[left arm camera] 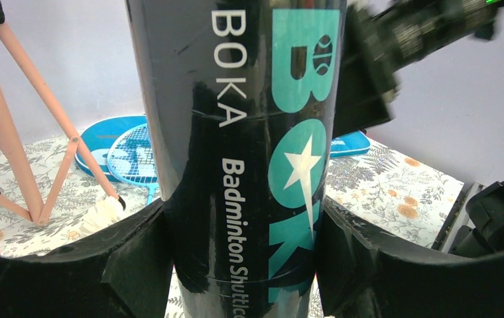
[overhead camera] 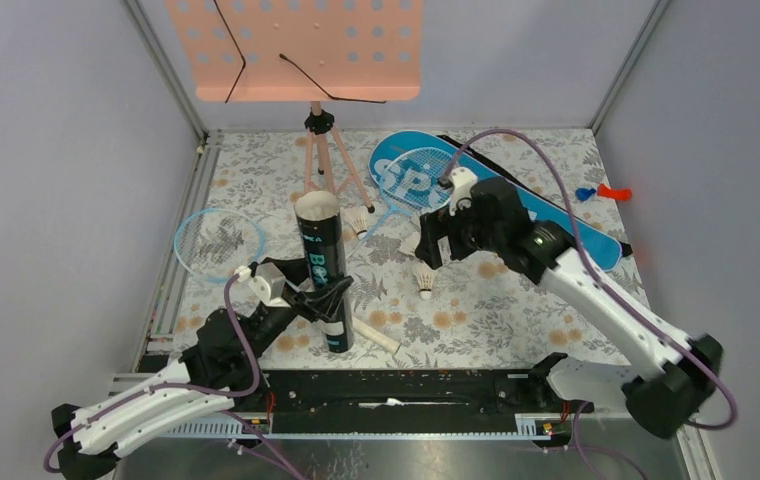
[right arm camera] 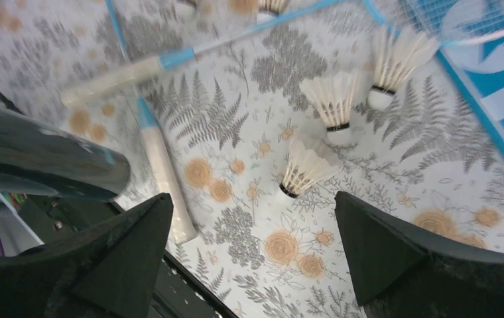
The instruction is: Pack up the badminton gear
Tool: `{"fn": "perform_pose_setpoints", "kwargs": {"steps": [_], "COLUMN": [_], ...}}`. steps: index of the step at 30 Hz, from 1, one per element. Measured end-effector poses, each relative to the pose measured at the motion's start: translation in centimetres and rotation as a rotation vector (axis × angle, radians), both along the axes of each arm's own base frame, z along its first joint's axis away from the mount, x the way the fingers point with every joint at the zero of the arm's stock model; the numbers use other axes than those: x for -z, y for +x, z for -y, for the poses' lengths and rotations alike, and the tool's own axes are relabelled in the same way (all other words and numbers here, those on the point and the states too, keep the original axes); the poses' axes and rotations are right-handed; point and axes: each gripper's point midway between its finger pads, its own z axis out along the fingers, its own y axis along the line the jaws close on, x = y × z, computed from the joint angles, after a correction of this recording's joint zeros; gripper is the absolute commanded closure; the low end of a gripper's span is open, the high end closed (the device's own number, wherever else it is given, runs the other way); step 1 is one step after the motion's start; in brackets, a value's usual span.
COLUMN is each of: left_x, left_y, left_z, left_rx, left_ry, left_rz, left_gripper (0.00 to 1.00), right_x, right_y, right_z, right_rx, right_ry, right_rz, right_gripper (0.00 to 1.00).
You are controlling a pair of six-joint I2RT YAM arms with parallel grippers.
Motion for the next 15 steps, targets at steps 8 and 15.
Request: {"fn": "perform_pose_setpoints", "kwargs": {"steps": [8, 15], "left_x": [1.1, 2.4], "left_y": [-0.2, -0.1], "left_z": [-0.4, -0.2], "left_rx": [0.001, 0.001], "left_ry": [0.029, 0.076], "left_rz": [-0.026, -0.052], "left_gripper": [0.82, 0.82], "right_x": [12.2, 18.9], "right_y": [5.1, 7.4], "right_z": [-0.9, -1.3], "right_rx": [-0.129, -0.133], "right_ry": [-0.011, 0.061], "right_rz": [-0.416, -0.636], "right_gripper": [0.18, 0.20]}}
